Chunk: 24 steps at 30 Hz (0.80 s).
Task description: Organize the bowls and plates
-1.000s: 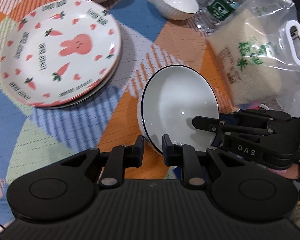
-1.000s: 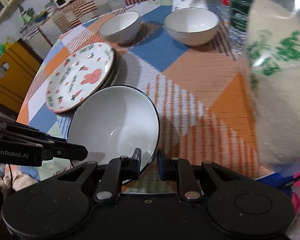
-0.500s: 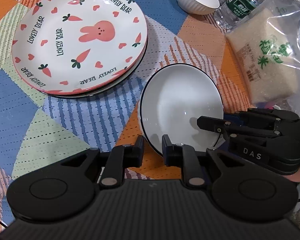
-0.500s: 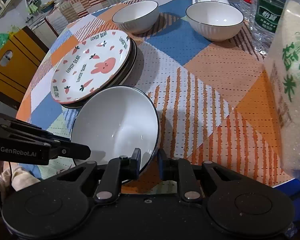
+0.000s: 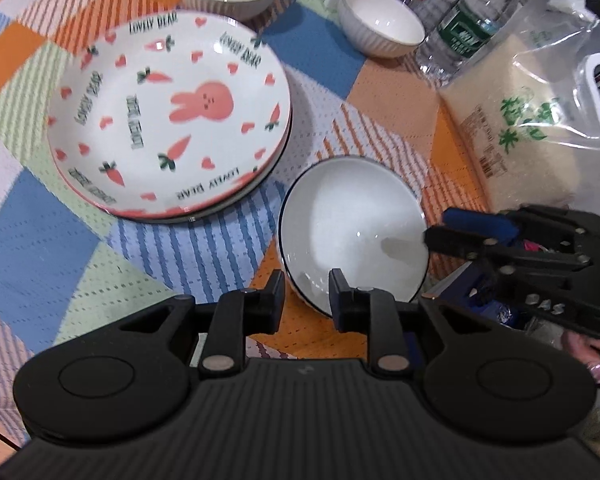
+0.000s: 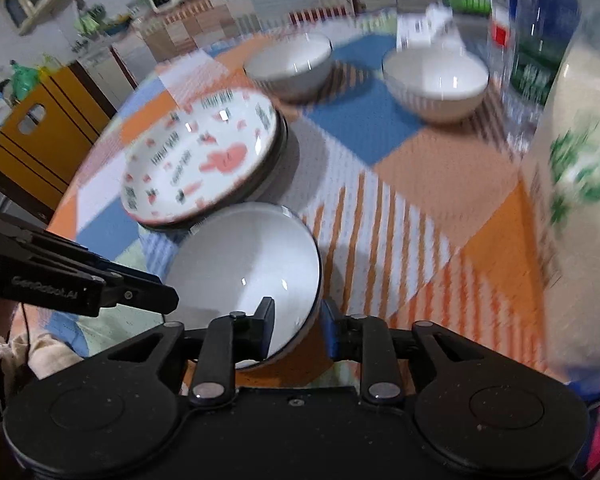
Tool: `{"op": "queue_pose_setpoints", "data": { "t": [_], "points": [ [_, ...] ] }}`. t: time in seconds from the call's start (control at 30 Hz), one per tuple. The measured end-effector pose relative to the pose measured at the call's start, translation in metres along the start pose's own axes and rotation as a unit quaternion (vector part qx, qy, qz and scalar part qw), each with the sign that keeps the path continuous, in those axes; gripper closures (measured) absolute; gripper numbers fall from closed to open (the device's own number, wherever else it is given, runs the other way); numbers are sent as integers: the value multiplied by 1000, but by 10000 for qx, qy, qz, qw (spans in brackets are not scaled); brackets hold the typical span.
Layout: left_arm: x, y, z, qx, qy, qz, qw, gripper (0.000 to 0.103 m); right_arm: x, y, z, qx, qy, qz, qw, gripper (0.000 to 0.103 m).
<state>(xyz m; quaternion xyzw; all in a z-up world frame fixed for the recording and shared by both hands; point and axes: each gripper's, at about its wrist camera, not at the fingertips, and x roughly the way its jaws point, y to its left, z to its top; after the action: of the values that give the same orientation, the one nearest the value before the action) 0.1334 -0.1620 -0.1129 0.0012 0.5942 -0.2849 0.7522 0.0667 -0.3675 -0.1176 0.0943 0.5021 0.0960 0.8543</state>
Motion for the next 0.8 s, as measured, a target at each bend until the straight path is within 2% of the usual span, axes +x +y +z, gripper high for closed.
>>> {"op": "queue_pose_setpoints", "data": {
  "t": [0.13, 0.37, 0.43, 0.6, 0.7, 0.8],
  "points": [
    [-19, -7, 4, 192, -156, 120, 9996, 79, -31, 0, 7, -264, -470, -72, 9985, 62],
    [-39, -17, 12, 219, -402, 266, 9986, 77, -70, 4, 15, -795, -1059, -207, 9910, 56],
    [-41, -18, 15, 173, -496, 265, 9983, 76, -76, 7, 16, -973, -1222, -245, 9874, 46],
    [-47, -27, 26, 316, -760, 480, 9955, 69, -76, 6, 19, -1280, -1662, -542, 9762, 38],
    [-45, -35, 34, 536, -826, 702, 9927, 68, -70, -3, 23, -1161, -1941, -721, 9714, 35],
    [-42, -37, 42, 552, -876, 758, 9917, 67, -64, -15, 34, -637, -2017, -698, 9749, 35]
  ]
}}
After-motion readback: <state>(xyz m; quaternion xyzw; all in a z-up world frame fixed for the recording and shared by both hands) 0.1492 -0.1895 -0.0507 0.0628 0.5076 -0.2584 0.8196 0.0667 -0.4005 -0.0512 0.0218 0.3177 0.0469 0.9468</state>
